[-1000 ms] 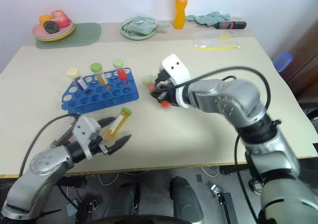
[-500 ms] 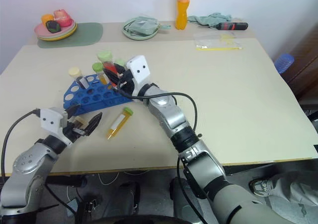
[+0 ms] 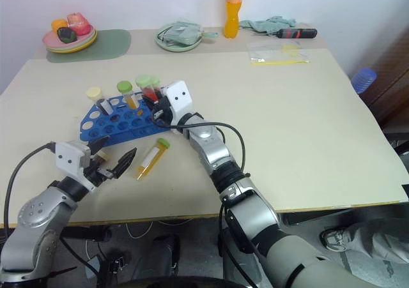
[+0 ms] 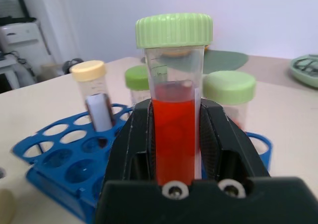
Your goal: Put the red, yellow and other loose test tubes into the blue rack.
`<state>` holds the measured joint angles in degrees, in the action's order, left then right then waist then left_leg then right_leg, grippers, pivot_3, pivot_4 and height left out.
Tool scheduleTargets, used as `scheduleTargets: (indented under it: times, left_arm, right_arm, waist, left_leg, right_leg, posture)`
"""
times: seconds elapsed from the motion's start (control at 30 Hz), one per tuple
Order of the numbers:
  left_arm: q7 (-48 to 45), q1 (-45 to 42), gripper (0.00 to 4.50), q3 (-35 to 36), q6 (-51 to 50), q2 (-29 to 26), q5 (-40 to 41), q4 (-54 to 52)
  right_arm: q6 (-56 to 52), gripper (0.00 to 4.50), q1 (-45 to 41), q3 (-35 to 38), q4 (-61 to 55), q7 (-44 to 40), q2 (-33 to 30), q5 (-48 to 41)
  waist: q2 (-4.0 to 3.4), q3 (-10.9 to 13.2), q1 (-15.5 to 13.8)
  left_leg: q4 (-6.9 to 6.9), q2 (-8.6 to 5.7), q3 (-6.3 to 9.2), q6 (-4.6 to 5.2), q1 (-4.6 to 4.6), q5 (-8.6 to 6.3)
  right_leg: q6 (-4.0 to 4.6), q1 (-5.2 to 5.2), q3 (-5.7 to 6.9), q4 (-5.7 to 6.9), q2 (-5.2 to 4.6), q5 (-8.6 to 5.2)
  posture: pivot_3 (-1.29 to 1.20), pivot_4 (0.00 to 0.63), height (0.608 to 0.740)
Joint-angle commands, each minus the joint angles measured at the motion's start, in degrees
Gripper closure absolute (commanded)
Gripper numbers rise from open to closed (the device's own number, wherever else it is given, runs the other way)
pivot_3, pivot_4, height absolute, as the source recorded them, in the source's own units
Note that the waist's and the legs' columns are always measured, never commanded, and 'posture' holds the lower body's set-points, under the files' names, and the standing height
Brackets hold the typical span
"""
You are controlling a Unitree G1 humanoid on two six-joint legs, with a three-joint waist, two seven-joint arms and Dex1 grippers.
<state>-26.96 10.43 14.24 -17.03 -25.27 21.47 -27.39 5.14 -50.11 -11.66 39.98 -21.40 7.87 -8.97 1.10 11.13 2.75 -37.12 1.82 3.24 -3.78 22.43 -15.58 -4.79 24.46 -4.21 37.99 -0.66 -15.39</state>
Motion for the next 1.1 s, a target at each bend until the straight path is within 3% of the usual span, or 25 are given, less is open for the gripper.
scheduleTargets:
  times: [0.03,0.53,1.1]
  left_arm:
    - [0.25,-0.23,0.0,0.13,0.49,-0.18,0.13,-2.63]
    - [0.21,-1.14,0.0,-0.32,0.33,-0.2,-0.08,-2.42]
    - [1.04,-0.26,0.0,-0.59,0.15,-0.01,-0.02,-3.25]
  right_arm:
    - [1.86,3.77,-1.05,1.4,0.71,-0.28,1.63,0.64]
    - [1.79,3.77,0.6,2.47,0.67,-4.0,1.55,1.45]
    - [6.5,3.77,-1.86,3.43,7.2,-1.72,3.1,2.67]
  waist:
    - [0.0,0.0,0.0]
    - [0.0,0.0,0.04]
    - [-0.01,0.0,0.01]
  left_leg:
    - [0.0,0.0,0.0,0.0,0.0,0.0]
    - [0.0,0.0,0.0,0.0,-0.01,0.0]
    - [0.0,-0.01,0.0,0.0,-0.02,0.0]
  right_leg:
    - [0.0,0.0,0.0,0.0,0.0,0.0]
    - [0.0,0.0,0.0,0.01,0.0,0.0]
    - [0.0,-0.01,0.0,0.03,-0.01,0.0]
  posture:
    - [0.0,0.15,0.74]
    - [0.0,0.15,0.74]
    - [0.0,0.15,0.74]
